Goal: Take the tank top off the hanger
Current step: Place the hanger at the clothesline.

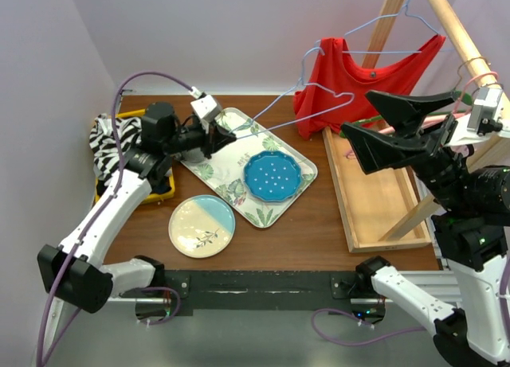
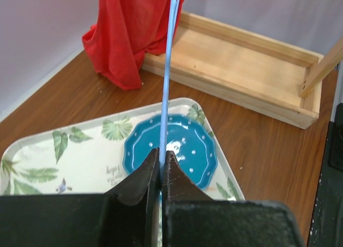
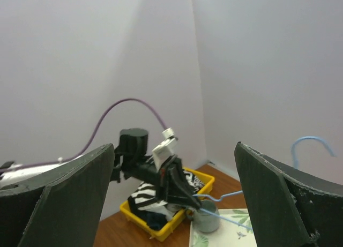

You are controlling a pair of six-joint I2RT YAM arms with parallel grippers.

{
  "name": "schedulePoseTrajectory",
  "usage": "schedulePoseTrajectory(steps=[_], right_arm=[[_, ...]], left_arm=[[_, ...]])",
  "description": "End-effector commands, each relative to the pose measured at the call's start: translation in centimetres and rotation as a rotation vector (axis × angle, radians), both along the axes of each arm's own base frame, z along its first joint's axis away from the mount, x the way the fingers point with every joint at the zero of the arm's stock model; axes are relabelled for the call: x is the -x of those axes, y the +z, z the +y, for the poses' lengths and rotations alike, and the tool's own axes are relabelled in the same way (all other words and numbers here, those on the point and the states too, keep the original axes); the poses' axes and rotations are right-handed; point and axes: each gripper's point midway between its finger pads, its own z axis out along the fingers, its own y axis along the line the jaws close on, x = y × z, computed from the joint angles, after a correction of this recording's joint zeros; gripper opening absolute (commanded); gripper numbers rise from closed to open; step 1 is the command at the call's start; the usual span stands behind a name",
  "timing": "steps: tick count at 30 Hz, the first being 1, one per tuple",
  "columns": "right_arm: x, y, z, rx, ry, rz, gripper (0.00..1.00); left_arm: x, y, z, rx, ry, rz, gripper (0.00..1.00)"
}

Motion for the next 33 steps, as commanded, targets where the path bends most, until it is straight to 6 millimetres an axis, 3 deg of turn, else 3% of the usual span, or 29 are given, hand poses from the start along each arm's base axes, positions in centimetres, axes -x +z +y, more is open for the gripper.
schedulePoseTrajectory(steps=[1, 5, 6, 8, 9, 10, 11, 13, 14, 16, 17, 21, 23, 24, 32, 33], right_arm=[[2.3, -1.7, 2.8, 0.096, 0.217, 0.019, 0.99], [3.4, -6.2, 5.0, 0.214, 0.389, 0.105, 0.99], [3.9, -7.1, 5.0, 0.232, 0.41, 0.111, 0.99], [4.0, -10.0, 5.5, 0.27, 0.448, 0.162, 0.99], [4.1, -11.0, 5.6, 0.278, 0.463, 0.177, 0.99], [4.2, -12.6, 5.7, 0.287, 0.476, 0.205, 0.99], [4.5, -13.5, 5.7, 0.302, 0.495, 0.212, 0.99], [4.6, -15.0, 5.6, 0.335, 0.488, 0.22, 0.99], [4.7, -15.9, 5.4, 0.351, 0.479, 0.251, 0.99], [4.1, -16.4, 4.9, 0.355, 0.416, 0.261, 0.99], [4.6, -16.4, 4.5, 0.352, 0.404, 0.255, 0.99], [5.5, -17.4, 4.3, 0.347, 0.423, 0.264, 0.99], [5.6, -18.1, 4.2, 0.349, 0.424, 0.288, 0.99], [5.7, -18.1, 4.1, 0.346, 0.419, 0.289, 0.99], [7.5, -15.2, 3.4, 0.312, 0.423, 0.229, 0.99], [7.5, -15.1, 3.4, 0.311, 0.424, 0.222, 0.99]], left_arm=[[-0.8, 4.5, -2.7, 0.056, -0.031, -0.127, 0.0], [-1.4, 5.4, -4.6, 0.068, -0.051, -0.154, 0.0], [-1.3, 6.4, -5.2, 0.082, -0.06, -0.18, 0.0], [-1.6, 6.6, -6.1, 0.088, -0.063, -0.187, 0.0], [-1.8, 8.2, -6.5, 0.113, -0.066, -0.232, 0.0], [-1.9, 8.5, -6.8, 0.114, -0.067, -0.242, 0.0], [-2.2, 8.2, -7.7, 0.108, -0.078, -0.234, 0.0], [-2.6, 9.8, -8.4, 0.111, -0.082, -0.267, 0.0], [-3.0, 8.8, -9.0, 0.087, -0.079, -0.231, 0.0], [-3.4, 10.1, -9.2, 0.101, -0.072, -0.238, 0.0], [-3.5, 10.2, -9.6, 0.108, -0.08, -0.237, 0.0], [-3.3, 13.4, -11.2, 0.18, -0.097, -0.309, 0.0], [-3.8, 12.9, -12.2, 0.166, -0.1, -0.289, 0.0], [-3.8, 14.0, -12.4, 0.179, -0.101, -0.303, 0.0], [-3.8, 13.6, -16.9, 0.189, -0.145, -0.294, 0.0], [-3.7, 14.3, -17.3, 0.198, -0.146, -0.304, 0.0]])
